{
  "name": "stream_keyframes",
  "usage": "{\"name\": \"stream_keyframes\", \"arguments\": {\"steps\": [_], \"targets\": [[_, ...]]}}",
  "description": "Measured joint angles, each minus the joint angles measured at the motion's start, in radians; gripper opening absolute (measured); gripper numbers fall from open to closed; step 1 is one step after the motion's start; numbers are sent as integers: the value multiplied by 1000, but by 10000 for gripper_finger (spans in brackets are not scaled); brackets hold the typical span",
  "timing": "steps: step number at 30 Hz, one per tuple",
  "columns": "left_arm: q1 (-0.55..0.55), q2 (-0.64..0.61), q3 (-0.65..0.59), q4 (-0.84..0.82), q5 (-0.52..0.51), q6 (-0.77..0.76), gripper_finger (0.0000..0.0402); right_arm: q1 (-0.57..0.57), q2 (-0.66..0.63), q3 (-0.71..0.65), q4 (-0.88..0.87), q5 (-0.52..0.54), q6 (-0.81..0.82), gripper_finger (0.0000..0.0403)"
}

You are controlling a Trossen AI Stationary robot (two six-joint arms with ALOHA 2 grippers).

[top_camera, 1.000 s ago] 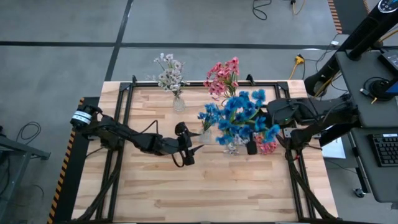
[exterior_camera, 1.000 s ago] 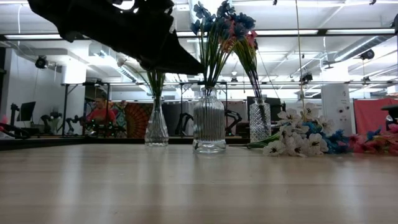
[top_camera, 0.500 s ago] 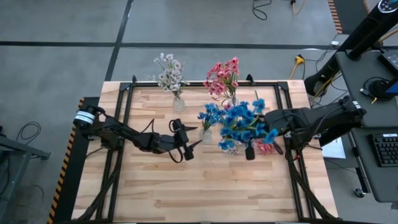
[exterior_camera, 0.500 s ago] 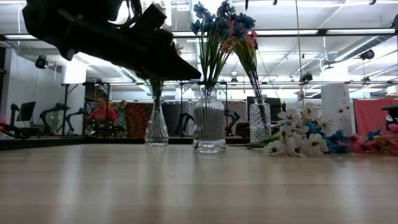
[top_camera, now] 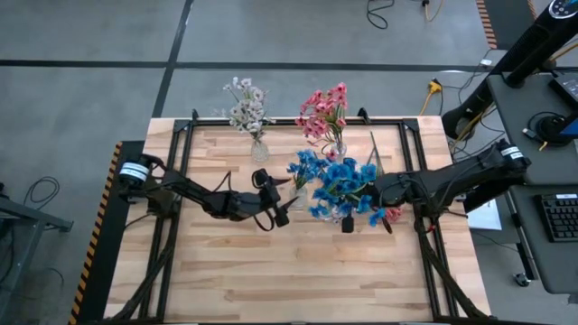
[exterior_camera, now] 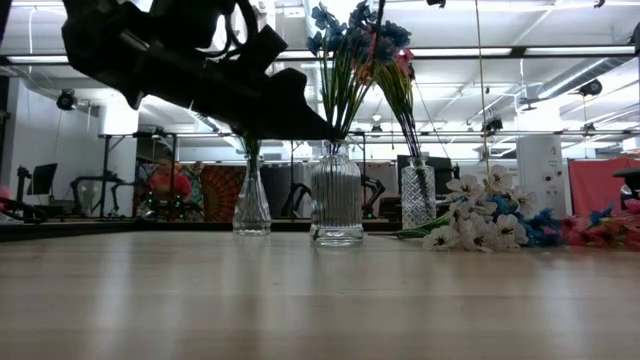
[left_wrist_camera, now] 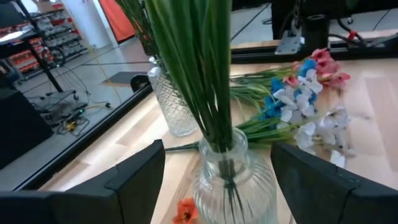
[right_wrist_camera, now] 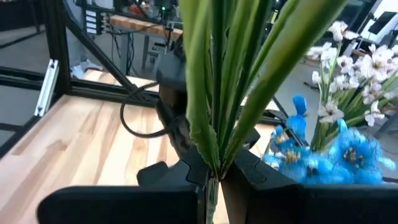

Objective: Sort flowers into vase by color
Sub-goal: Put the left blue flowers into the middle transparent vase

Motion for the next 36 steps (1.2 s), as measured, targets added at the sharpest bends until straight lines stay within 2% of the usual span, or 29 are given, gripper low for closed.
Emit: {"name": "stream_keyframes", "arguments": {"steps": [6, 10, 18, 27, 36], "targets": [[11, 9, -1, 13, 13, -24, 275, 0, 5, -11, 6, 0, -2, 18], [11, 30, -1, 24, 79, -31, 275, 0, 5, -21, 15, 0, -2, 18], [14, 72, -1, 73, 49, -35, 275, 0, 5, -94, 146, 0, -5, 18], [12, 71, -12, 20, 32, -101, 275, 0, 5, -97, 155, 0, 1, 18], [9, 75, -45, 60, 36, -113, 275, -2, 5, -98, 154, 0, -5, 18]]}}
